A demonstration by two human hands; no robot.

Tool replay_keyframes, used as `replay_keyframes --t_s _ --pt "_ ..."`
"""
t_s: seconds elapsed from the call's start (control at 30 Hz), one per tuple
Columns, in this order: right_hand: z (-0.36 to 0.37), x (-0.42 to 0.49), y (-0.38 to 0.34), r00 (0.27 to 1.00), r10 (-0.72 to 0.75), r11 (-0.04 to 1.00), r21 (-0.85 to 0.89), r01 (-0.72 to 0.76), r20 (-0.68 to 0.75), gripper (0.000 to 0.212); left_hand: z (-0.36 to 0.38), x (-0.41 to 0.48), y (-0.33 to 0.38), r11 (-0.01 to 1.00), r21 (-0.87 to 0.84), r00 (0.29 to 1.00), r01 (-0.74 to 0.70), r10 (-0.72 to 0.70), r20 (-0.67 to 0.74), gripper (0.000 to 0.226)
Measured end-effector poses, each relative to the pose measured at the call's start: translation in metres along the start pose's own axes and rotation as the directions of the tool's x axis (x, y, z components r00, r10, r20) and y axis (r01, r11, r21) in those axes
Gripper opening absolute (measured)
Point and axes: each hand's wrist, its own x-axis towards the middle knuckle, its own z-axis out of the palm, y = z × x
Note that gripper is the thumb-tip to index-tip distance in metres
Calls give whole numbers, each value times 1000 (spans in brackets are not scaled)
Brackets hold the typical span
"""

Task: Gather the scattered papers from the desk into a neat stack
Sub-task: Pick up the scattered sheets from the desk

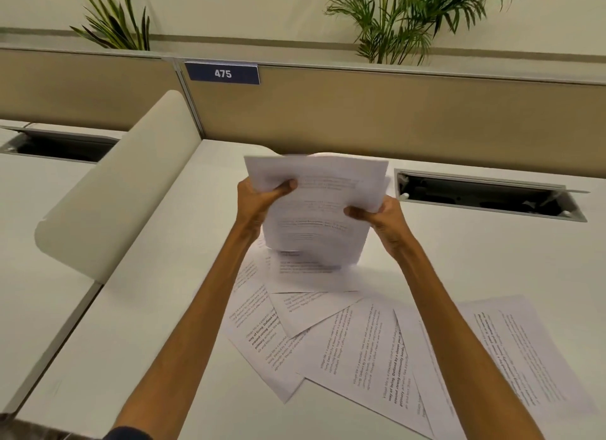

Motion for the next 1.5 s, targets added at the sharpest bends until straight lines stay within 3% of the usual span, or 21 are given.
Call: replay_keyframes --t_s 0.13,0.23,0.37,0.53,0.67,0.73,0.8,0.87,0.93,1.07,1.23,1.4,1.5 --pt "17 -3 10 999 43 997 -70 -43 -5 24 5 -2 -9 1000 9 1000 12 -12 7 35" --pt "23 -3 9 998 5 998 -64 -9 -62 19 5 -2 -5 999 26 1000 -26 26 18 32" --pt "18 3 9 993 -4 999 31 7 -116 24 -4 4 -7 1000 1 999 -25 25 22 34" --pt "29 -8 46 989 137 987 -82 -141 -58 40 -6 -19 -55 983 113 983 145 -156 97 32" --pt "24 -3 63 986 144 969 -191 -158 -83 47 -21 -23 -63 980 67 982 187 -186 -20 32" --pt "20 2 75 957 241 859 -424 -289 -164 62 -40 -20 -63 978 70 980 195 -191 -62 31" --pt "24 -1 89 898 356 599 -674 -432 -260 81 -61 -18 -64 977 48 973 207 -200 -118 30" --pt "38 -11 94 858 402 379 -794 -475 -320 97 -82 -17 -66 975 13 959 221 -215 -182 30" --pt "54 -21 95 851 400 294 -832 -471 -340 105 -98 -17 -68 973 -4 949 230 -225 -223 31" --pt "81 -29 98 844 400 219 -857 -467 -357 108 -117 -22 -72 973 -19 940 229 -226 -254 35" --pt "89 -28 102 853 380 309 -820 -482 -358 112 -124 -26 -74 972 -38 939 230 -232 -253 38" --pt "86 -28 105 866 372 448 -752 -483 -335 97 -126 -27 -75 969 -55 931 242 -248 -267 37" --pt "73 -20 107 852 421 643 -560 -523 -313 88 -127 -25 -74 965 -57 930 256 -262 -259 35"
